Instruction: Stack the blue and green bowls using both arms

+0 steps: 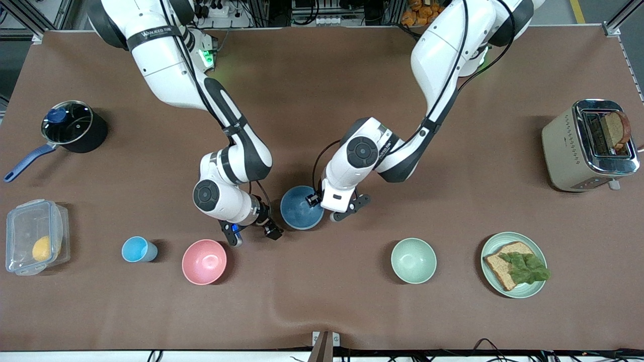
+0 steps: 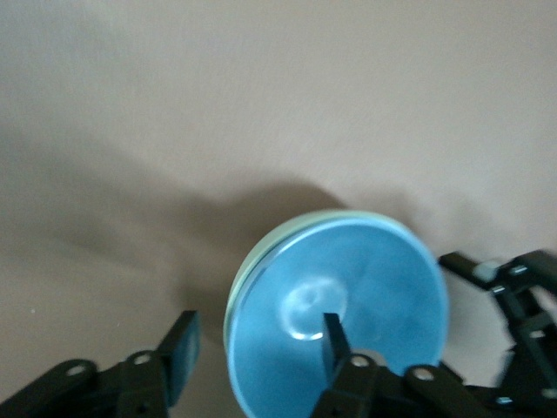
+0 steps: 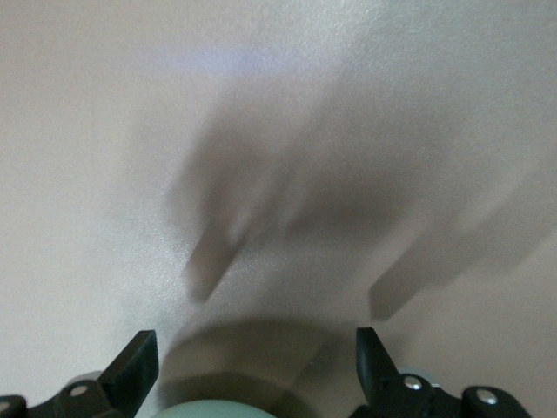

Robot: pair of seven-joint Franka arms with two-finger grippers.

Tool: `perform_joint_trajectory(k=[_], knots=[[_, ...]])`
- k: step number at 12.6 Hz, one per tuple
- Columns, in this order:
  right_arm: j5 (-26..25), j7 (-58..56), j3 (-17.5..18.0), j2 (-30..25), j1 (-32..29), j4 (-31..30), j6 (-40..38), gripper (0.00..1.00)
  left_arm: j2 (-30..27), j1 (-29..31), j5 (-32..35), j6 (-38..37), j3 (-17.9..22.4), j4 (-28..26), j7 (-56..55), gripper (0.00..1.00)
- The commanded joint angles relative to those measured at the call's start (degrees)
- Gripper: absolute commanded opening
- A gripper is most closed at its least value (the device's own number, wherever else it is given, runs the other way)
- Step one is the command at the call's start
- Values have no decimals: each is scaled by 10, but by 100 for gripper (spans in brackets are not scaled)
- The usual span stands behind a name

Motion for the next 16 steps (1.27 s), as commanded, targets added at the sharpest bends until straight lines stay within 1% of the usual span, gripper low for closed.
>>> perform_joint_trajectory(k=[1,2,4,6,7,9,10,12,13,14,15,16], knots=[[-12,7,0,-1,1,-2,-2,100,-75,17,26,-21,15,-19,-16,100],[-18,-10,1,-1,-1,-10,-3,100,-102,34,38,-43,14,-22,-16,100],[-18,-67,1,-6,-7,-18,-9,100,-166,70,63,-127,13,-22,-10,100],[-19,-112,-1,-22,-23,-19,-58,100,-231,108,63,-207,13,-22,-3,100],[-18,-152,-1,-36,-35,-18,-95,100,-258,134,64,-247,10,-21,27,100],[-19,-211,-2,-68,-59,-21,-153,100,-313,177,64,-329,10,-26,141,100],[-31,-220,-6,-87,-58,-31,-167,100,-335,201,63,-362,9,-27,191,100],[-107,-244,-7,-145,-59,-76,-172,100,-373,250,59,-433,7,-28,301,100],[-128,-266,-7,-171,-62,-100,-175,100,-394,274,56,-452,6,-33,371,100],[-132,-295,-8,-197,-68,-126,-178,100,-410,285,56,-466,11,-47,433,100],[-133,-326,-8,-224,-79,-151,-185,100,-423,296,55,-476,16,-56,467,100],[-142,-362,-10,-261,-88,-176,-201,100,-429,298,56,-484,29,-59,497,100]])
